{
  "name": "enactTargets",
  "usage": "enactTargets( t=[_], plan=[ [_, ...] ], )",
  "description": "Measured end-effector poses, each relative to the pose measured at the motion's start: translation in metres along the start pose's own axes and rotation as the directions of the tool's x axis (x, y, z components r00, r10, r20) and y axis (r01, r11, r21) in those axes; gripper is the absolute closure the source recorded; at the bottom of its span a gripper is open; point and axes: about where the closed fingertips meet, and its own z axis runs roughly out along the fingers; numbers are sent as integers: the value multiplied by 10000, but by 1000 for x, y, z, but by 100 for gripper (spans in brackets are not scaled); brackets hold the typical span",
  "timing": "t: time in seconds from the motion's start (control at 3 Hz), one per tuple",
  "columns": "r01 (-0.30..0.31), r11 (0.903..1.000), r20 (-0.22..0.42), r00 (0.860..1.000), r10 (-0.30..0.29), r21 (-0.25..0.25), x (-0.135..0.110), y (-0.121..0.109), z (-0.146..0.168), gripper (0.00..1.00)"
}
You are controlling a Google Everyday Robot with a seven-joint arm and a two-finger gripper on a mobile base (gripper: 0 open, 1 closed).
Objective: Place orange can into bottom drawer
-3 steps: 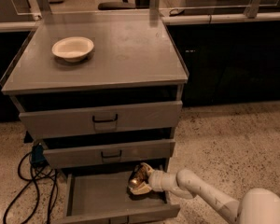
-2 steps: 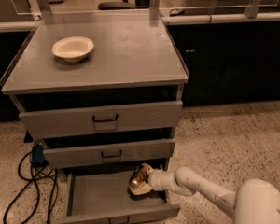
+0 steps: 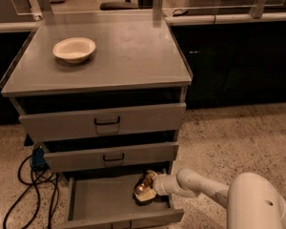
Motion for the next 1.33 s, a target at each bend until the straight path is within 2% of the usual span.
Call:
enactTargets(
  t=[0.33,0.67,1.0,1.33],
  plan=[
    [-208,9997,853,9961,216,-102,12,-2,16,100],
    [-191,9998,1729,9848,177,60,20,-12,34,100],
    [-108,9997,2174,9761,57,222,23,-18,42,100],
    [-107,9997,2179,9760,56,224,23,-18,42,100]
  ],
)
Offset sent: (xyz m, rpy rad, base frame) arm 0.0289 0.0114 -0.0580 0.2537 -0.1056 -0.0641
